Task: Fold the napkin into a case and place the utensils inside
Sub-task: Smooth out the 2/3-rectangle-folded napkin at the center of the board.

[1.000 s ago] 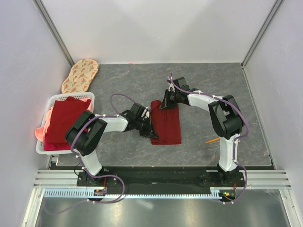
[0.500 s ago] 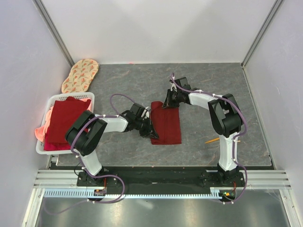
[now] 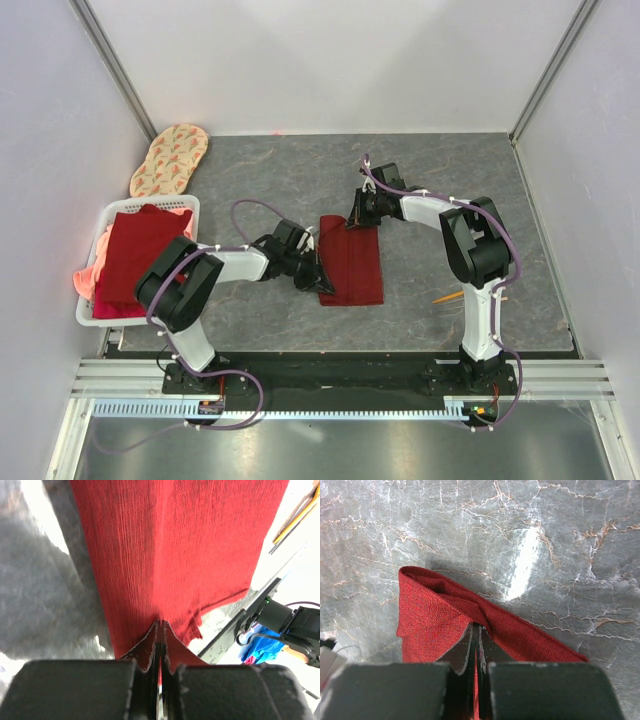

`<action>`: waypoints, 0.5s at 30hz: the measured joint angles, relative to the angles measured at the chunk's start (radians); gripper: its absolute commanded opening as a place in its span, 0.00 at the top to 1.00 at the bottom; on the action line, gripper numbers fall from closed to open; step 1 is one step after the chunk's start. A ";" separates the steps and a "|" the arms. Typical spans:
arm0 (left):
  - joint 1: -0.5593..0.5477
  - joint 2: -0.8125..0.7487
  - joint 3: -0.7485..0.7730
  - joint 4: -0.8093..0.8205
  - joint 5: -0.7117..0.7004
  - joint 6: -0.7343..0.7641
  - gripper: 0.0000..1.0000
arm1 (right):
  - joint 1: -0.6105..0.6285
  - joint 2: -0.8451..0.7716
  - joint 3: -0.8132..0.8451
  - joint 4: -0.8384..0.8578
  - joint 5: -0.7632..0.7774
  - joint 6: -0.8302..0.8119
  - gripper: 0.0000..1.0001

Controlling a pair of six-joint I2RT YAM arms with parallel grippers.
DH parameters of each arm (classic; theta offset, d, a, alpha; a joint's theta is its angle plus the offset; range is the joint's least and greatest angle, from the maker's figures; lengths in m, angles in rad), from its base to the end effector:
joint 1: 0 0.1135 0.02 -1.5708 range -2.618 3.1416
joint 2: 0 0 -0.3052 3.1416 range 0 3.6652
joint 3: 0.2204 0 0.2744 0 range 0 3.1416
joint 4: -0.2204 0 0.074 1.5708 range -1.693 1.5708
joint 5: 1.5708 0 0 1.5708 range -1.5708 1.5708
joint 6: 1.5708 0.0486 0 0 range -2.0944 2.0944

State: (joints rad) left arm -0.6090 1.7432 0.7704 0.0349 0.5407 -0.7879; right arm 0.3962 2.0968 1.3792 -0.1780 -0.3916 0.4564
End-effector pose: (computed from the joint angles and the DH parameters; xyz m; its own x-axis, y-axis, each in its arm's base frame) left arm 0.2655 -0.2156 0.1334 -0.9912 -0.0497 -0.1230 0.0533 0.7001 -0.7120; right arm 0.4437 0.2057 0.1537 -0.9006 0.0648 -0.4298 -0.2004 0.8155 0.5429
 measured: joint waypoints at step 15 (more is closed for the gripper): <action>-0.022 -0.105 -0.041 -0.012 0.030 -0.016 0.98 | 0.000 0.007 0.000 0.024 -0.005 0.000 1.00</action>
State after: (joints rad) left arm -0.6312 1.6386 0.7292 0.0227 0.5709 -0.8036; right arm 0.3962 2.1036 1.3792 -0.1543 -0.3962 0.4564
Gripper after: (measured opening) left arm 0.025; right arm 0.007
